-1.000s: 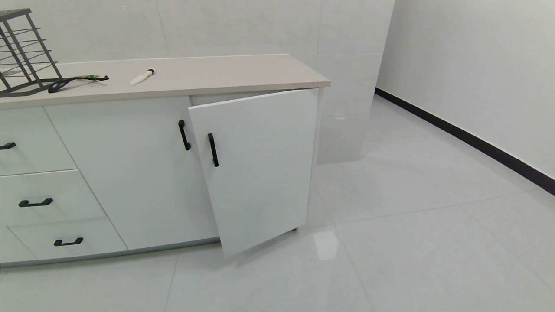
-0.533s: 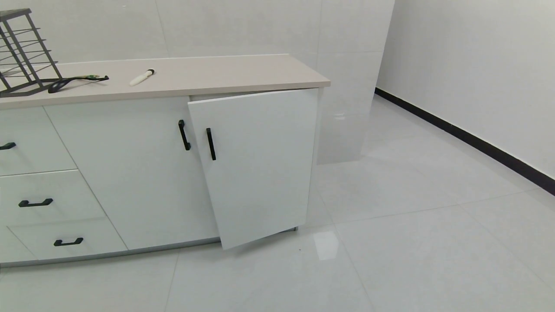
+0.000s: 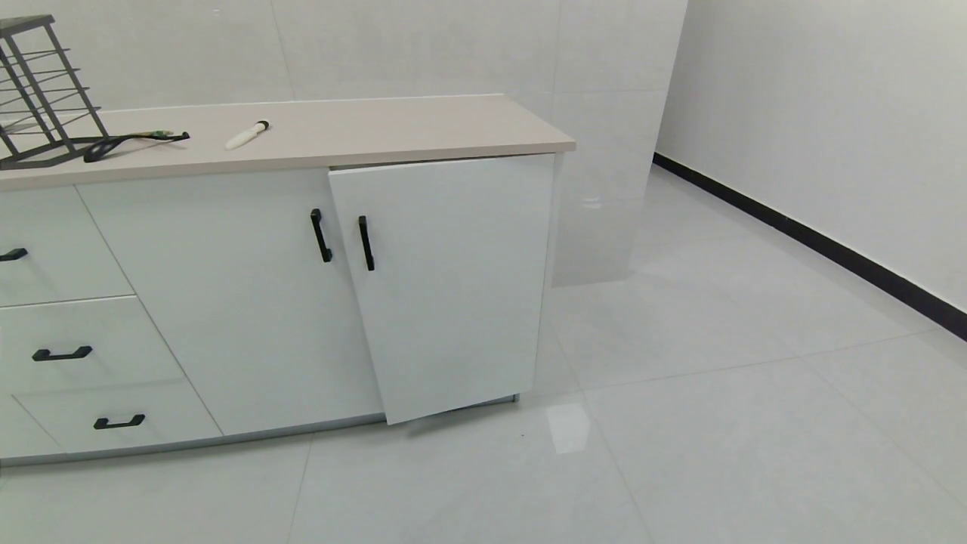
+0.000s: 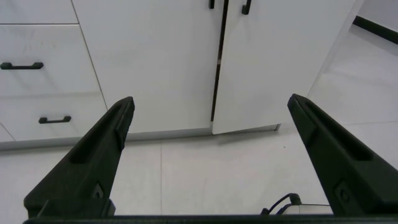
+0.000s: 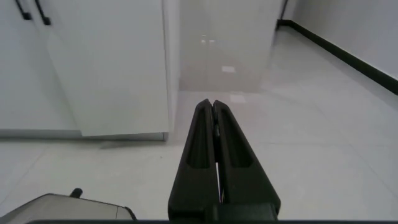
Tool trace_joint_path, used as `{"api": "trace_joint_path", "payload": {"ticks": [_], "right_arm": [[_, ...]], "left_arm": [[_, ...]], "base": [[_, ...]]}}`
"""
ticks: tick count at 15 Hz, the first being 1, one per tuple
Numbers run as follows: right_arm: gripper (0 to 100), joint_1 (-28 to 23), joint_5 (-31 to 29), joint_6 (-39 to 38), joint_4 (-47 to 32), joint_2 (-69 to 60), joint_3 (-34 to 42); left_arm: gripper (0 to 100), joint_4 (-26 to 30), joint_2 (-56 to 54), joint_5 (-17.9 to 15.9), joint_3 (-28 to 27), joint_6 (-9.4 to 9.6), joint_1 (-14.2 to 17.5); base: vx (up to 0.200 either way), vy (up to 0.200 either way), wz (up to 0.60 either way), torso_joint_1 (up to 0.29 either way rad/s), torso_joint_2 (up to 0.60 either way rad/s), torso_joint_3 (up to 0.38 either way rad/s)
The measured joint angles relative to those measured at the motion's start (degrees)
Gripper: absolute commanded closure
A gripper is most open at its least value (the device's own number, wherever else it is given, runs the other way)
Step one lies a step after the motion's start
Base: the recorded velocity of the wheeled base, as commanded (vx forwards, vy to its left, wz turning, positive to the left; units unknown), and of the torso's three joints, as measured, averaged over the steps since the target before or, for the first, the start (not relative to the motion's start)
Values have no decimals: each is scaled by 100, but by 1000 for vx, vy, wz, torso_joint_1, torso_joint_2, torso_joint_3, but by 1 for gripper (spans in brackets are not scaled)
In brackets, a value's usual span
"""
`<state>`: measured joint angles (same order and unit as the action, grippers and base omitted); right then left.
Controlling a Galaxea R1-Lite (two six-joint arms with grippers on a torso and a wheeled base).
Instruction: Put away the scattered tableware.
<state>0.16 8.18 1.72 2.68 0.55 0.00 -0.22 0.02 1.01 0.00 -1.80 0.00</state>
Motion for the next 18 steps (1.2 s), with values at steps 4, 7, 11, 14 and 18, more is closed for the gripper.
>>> {"api": "trace_joint_path", "payload": {"ticks": [4, 7, 11, 14, 18], "right_arm": [[100, -9, -747, -250, -308, 5, -5], [100, -9, -752, -245, -297, 9, -7], [100, -9, -752, -243, -297, 11, -10], [100, -9, -750, -243, -293, 13, -10], [100, -16, -750, -240, -295, 16, -10]], "left_arm": [[0, 0, 0, 2, 0, 0, 0], [0, -2, 0, -4, 0, 2, 0], [0, 0, 0, -30, 0, 69, 0], [0, -2, 0, -33, 0, 79, 0], [0, 0, 0, -30, 0, 63, 0]], "base": [[0, 0, 0, 0, 0, 0], [67, 0, 0, -1, 1, 2], [200, 0, 0, 6, 1, 2], [67, 133, 0, 4, 4, 4], [0, 200, 600, 5, 2, 2]]}}
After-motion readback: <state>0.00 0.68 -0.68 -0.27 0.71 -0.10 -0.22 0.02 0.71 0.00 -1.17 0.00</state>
